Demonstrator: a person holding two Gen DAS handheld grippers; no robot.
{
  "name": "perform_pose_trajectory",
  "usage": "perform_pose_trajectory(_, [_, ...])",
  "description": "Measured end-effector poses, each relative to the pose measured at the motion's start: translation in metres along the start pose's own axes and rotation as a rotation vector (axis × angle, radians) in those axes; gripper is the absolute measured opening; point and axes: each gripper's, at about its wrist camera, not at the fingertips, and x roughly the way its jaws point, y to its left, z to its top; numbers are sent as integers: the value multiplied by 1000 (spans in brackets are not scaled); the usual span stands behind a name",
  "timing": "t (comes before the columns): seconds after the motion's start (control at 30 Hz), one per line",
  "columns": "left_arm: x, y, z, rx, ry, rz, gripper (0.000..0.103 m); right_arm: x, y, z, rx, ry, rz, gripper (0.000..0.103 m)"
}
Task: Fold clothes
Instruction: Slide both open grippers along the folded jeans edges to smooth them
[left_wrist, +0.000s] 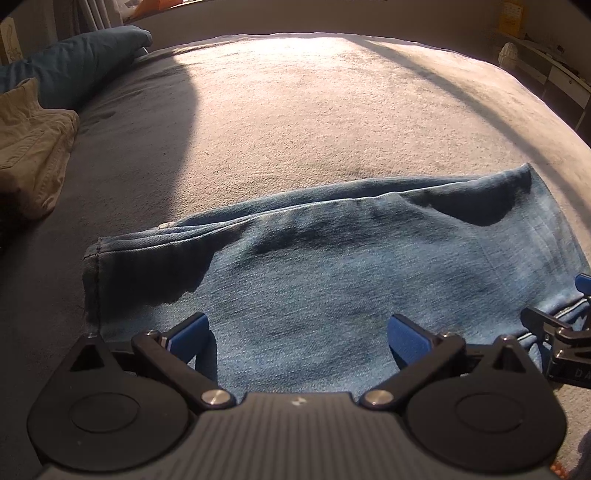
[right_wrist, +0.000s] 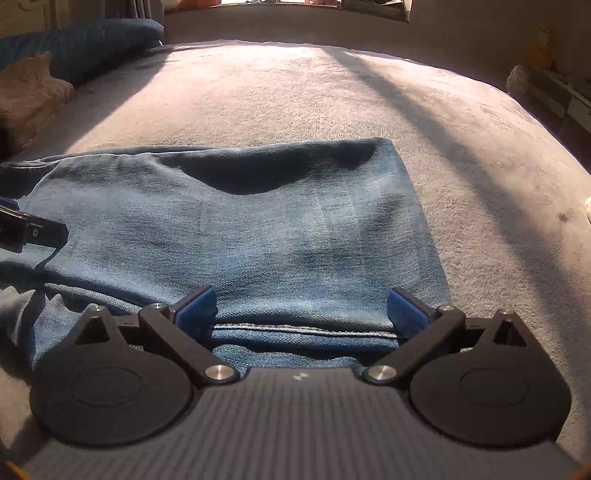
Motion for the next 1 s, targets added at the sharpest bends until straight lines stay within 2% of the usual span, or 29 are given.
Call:
perform_pose_trajectory(0.9, [1, 0, 0, -1, -4, 10, 103, 1, 2, -2, -8, -12, -7, 101])
perform_pose_trajectory(1.0, [-6, 3, 1, -37, -25, 3, 103, 0, 2, -3, -8, -13, -9, 101])
